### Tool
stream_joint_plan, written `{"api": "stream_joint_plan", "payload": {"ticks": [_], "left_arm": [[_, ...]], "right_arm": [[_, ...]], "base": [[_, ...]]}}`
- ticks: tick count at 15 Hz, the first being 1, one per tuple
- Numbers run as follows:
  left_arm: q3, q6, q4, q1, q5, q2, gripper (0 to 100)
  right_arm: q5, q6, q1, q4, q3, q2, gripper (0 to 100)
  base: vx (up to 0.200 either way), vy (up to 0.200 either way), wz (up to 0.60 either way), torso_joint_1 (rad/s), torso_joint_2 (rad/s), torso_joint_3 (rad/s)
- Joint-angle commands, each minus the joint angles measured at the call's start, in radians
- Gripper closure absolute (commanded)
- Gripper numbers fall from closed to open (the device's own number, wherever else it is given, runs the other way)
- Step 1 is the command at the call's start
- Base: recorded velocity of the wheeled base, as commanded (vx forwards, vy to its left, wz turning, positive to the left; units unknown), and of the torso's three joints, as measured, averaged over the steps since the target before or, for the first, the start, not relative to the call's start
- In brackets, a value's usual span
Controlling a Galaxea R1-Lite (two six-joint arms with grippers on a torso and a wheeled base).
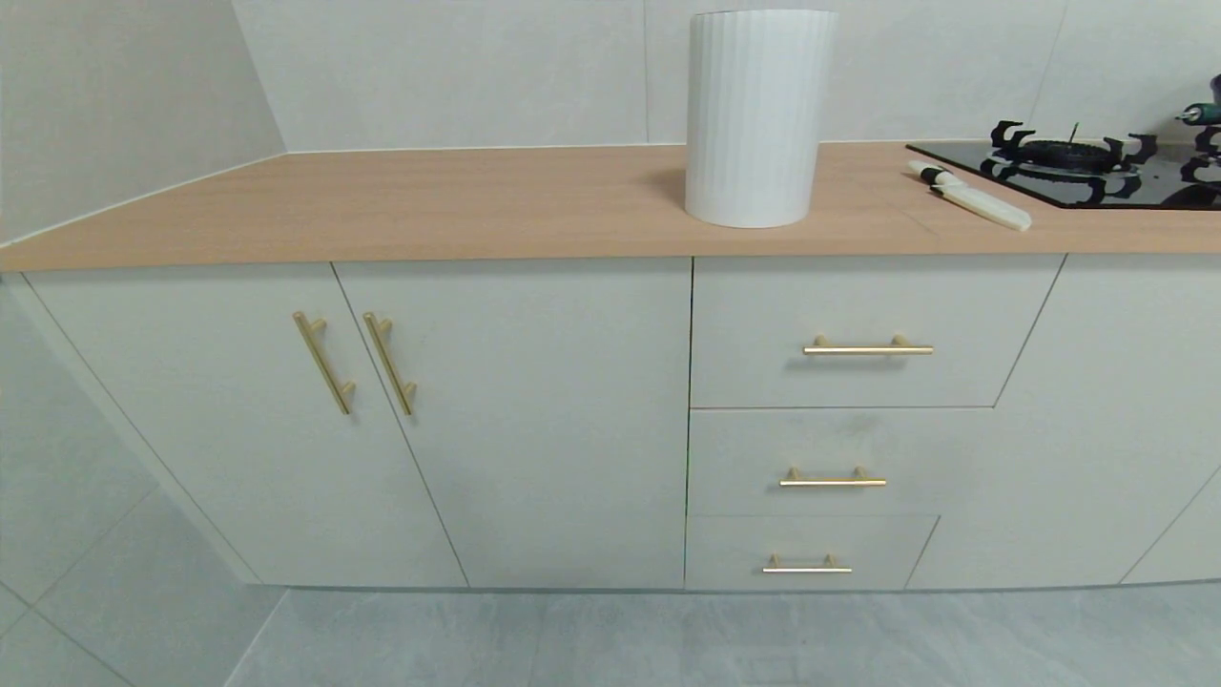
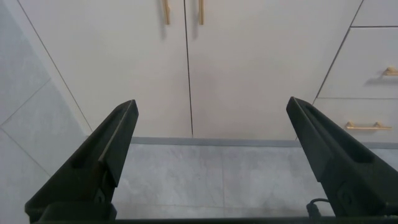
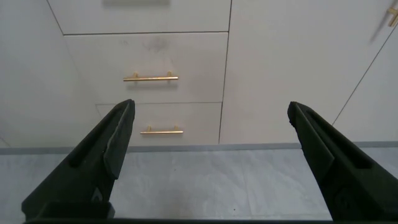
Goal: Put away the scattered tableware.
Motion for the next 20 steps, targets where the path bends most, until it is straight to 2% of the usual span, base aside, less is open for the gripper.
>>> {"api": "stream_joint_plan", "payload": {"ticks": [1, 14, 20], "left_arm": [[0.000, 0.000, 0.000, 0.001, 0.000, 0.000, 0], [0.000, 0.000, 0.000, 0.001, 0.000, 0.000, 0], [0.000, -0.003, 0.000, 0.001, 0.000, 0.000, 0]], "right_arm": [[0.000, 0.000, 0.000, 0.000, 0.000, 0.003, 0], [0.000, 0.000, 0.000, 0.000, 0.000, 0.003, 0], [0.000, 0.000, 0.000, 0.000, 0.000, 0.003, 0]], "base": [[0.200, 0.000, 0.00, 0.002, -0.01, 0.007], [0.200, 0.000, 0.00, 0.004, 0.00, 0.003], [0.000, 0.000, 0.00, 0.000, 0.00, 0.000]]}}
